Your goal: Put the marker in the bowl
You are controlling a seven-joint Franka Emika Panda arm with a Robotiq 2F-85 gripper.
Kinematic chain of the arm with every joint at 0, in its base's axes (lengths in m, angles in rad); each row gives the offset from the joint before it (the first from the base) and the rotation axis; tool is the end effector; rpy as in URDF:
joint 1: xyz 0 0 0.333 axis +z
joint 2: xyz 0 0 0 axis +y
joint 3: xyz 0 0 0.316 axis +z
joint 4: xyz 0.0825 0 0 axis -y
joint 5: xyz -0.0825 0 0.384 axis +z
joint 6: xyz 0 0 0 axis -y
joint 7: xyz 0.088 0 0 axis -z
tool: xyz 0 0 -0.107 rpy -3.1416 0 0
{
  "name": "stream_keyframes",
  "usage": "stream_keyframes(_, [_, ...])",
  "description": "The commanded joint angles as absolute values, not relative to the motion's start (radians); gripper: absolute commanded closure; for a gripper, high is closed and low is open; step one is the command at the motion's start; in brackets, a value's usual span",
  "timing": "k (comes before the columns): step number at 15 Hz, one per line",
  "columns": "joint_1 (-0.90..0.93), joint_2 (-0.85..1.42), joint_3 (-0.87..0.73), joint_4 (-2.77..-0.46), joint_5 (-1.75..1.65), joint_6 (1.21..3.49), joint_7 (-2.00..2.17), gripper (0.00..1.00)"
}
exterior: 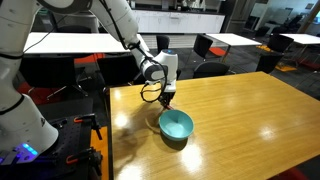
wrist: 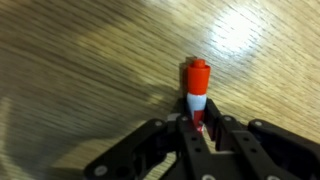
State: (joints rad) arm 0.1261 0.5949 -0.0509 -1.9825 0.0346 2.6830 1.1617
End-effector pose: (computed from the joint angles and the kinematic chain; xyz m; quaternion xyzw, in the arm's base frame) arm 0.6176 0.0462 0.1714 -0.8496 0.5247 -0.0466 0.0264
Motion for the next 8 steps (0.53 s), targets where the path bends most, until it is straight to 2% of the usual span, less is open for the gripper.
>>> stream_keyframes(1, [0.185,0.552,-0.102,-2.007,0.026,2.662,1.179,0.95])
stream_keyframes(8, [0.292,0.413,-0.208,-2.133,-0.069,2.7,1.264,0.95])
